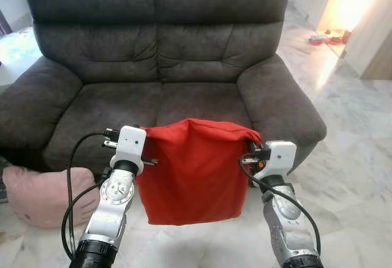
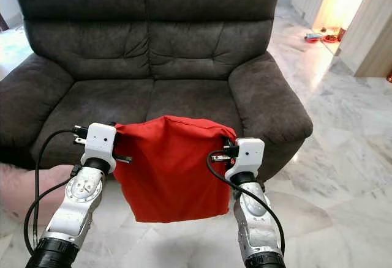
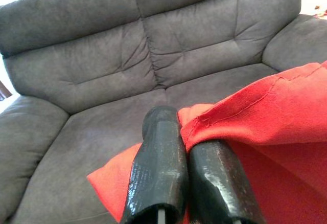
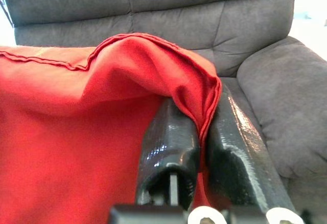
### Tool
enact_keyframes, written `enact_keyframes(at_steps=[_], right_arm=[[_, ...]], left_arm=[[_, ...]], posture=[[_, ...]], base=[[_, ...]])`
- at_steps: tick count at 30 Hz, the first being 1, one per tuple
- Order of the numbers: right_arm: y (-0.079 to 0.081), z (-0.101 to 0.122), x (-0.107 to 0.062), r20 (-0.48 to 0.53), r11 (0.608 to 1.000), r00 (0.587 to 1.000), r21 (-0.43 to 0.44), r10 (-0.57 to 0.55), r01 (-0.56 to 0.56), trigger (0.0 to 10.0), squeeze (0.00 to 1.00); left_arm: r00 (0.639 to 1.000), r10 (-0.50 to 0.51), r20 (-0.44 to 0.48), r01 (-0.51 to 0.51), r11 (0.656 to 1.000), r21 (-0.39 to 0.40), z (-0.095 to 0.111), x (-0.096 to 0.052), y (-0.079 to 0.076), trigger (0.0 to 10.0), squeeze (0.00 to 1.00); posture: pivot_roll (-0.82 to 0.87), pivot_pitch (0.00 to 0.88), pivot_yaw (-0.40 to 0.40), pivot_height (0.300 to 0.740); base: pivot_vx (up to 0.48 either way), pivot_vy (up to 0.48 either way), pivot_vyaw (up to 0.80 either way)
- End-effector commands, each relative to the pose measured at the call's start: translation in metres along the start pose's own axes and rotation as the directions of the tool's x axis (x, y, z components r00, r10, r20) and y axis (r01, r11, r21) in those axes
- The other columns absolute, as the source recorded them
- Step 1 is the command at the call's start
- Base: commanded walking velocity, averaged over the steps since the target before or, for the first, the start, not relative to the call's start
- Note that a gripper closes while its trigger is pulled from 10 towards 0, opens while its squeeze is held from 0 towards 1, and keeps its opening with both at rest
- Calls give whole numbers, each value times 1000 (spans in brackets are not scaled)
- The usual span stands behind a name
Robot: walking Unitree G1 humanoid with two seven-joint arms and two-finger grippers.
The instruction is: Move the pillow to the sofa from floor
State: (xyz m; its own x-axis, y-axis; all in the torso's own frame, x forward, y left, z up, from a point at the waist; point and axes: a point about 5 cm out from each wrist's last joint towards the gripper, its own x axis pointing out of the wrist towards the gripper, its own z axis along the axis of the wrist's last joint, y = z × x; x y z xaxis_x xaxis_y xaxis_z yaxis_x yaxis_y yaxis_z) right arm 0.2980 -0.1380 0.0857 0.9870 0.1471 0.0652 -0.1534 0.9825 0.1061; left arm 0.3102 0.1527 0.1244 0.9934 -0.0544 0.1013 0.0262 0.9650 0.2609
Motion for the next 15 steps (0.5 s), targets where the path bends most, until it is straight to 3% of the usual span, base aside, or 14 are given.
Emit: enact_keyframes(at_steps=[1,15], right_arm=[[2,14,4,69,1000,997,-11,15,-14,10000,0],[2,17,6,84,1000,996,-18,16,-14,10000,0]], left_arm=[[996,20,89,-20,1000,0,20,5,4,10000,0],[992,-22,126,19,1000,23,25,3,-3,10000,0]], posture=[[145,0,-12,740],[149,0,-17,740]], base=[[0,0,0],[0,0,0]])
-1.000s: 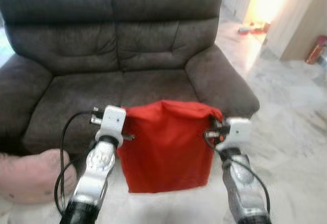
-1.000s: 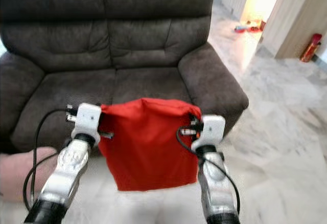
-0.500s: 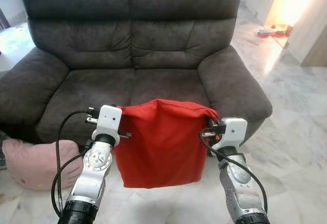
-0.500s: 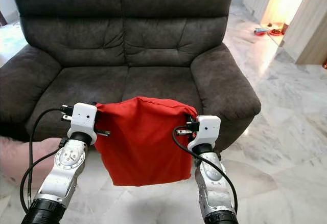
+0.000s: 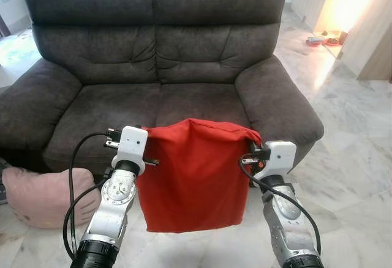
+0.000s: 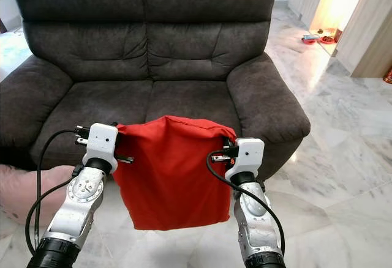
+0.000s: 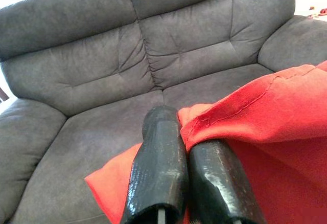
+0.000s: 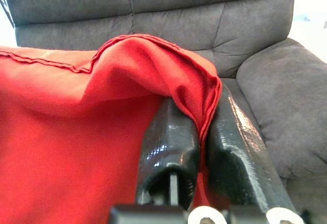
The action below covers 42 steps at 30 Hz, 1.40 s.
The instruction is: Move the pillow to the sofa from floor
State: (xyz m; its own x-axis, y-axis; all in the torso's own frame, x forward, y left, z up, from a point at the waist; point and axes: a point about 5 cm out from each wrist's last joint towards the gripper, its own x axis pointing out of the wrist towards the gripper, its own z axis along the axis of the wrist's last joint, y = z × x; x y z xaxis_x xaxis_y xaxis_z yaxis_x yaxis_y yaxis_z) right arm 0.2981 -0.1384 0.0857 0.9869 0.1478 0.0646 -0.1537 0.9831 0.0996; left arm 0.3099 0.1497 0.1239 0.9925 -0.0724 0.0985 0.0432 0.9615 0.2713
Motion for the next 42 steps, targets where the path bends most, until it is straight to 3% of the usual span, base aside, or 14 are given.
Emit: enact_keyframes(at_steps=[1,26,42], right_arm=[[2,17,6,85,1000,996,-12,14,-13,10000,0],[1,20,8,85,999,996,-37,30,-27,10000,0],[2,21,8,92,999,995,-40,33,-29,10000,0]], left_arm=[[992,-2,124,0,1000,14,24,3,1,10000,0],[992,16,126,-19,999,28,23,4,0,10000,0],[992,5,126,-9,1000,28,23,4,-2,10000,0]], posture=[[149,0,-18,740],[132,0,-22,740],[130,0,-23,740]], base=[[0,0,0],[0,0,0],[0,-292,0]])
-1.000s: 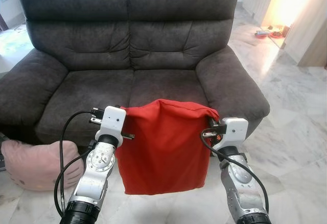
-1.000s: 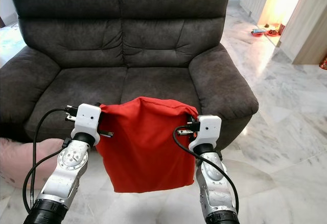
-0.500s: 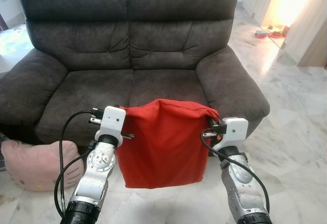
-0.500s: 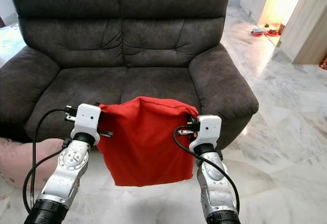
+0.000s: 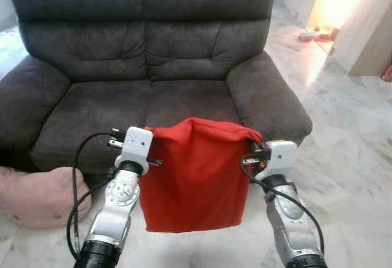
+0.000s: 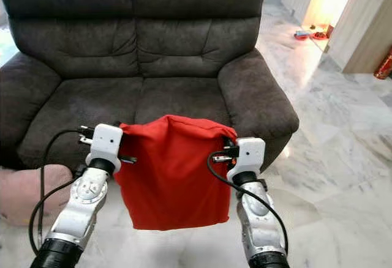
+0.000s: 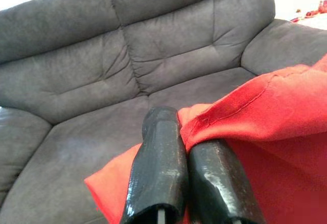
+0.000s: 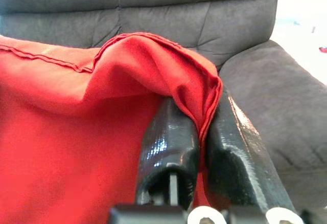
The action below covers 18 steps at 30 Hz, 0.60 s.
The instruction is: Move the pillow to the sofa from floor
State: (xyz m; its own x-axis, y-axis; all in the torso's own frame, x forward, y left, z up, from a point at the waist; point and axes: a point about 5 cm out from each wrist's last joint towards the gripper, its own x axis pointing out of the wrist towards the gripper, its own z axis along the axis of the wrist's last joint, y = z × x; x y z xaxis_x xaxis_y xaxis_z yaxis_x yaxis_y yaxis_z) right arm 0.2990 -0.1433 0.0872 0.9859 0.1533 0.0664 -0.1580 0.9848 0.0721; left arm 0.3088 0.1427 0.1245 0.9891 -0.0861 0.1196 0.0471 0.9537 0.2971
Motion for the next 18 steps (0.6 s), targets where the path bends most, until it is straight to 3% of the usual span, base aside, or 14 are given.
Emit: enact_keyframes(at_steps=[1,9,18], right_arm=[[6,19,8,90,1000,996,-14,24,-23,10000,0],[5,18,7,84,1000,996,-15,22,-21,10000,0],[5,18,8,83,1000,996,-13,23,-22,10000,0]], left_arm=[[995,15,101,-16,1000,2,20,5,5,10000,0],[995,19,102,-20,1000,2,20,5,5,10000,0],[993,31,116,-30,1000,-9,22,5,7,10000,0]], posture=[[131,0,-23,740],[131,0,-23,740],[133,0,-25,740]], base=[[0,-296,0],[0,-285,0],[0,0,0]])
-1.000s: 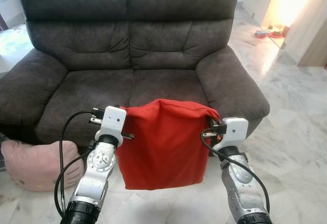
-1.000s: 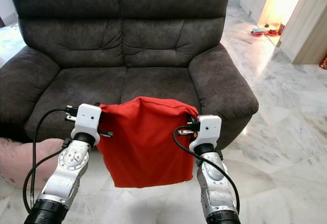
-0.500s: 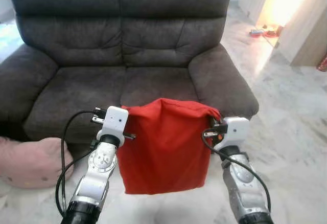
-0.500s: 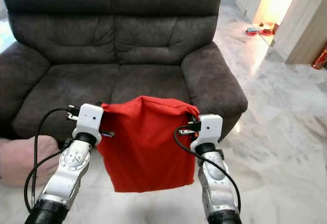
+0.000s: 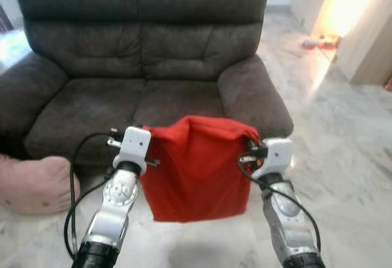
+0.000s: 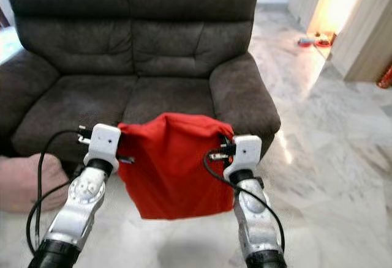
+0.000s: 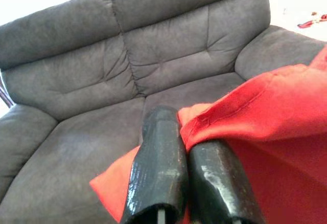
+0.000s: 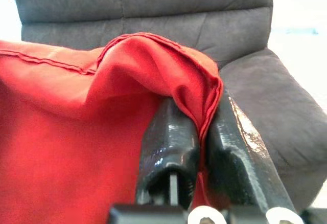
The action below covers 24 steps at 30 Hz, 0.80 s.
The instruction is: Move the pillow to the sofa from floor
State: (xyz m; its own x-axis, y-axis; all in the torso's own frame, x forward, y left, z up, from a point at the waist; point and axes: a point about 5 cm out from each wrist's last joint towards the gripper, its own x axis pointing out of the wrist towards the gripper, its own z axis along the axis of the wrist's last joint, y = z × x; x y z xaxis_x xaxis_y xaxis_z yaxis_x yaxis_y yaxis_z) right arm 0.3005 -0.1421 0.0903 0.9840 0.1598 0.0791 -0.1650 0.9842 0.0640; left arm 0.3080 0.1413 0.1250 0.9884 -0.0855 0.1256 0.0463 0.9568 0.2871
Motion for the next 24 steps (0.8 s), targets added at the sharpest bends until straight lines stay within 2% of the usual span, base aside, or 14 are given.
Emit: enact_keyframes(at_steps=[1,16,19,24], right_arm=[[4,15,6,71,1000,997,-6,15,-15,10000,0],[5,14,6,69,1000,997,-2,21,-21,10000,0],[6,15,6,70,1000,997,-2,22,-22,10000,0],[6,15,6,71,1000,997,-8,24,-23,10000,0]], left_arm=[[993,28,111,-28,1000,1,21,6,8,10000,0],[993,28,115,-27,1000,-13,22,6,8,10000,0],[992,16,127,-12,999,-33,25,5,6,10000,0],[985,29,169,-27,1000,-13,31,5,9,10000,0]], posture=[[133,0,-25,740],[135,0,-27,740],[134,0,-26,740],[134,0,-25,740]], base=[[0,0,0],[0,0,0],[0,0,0],[0,0,0]])
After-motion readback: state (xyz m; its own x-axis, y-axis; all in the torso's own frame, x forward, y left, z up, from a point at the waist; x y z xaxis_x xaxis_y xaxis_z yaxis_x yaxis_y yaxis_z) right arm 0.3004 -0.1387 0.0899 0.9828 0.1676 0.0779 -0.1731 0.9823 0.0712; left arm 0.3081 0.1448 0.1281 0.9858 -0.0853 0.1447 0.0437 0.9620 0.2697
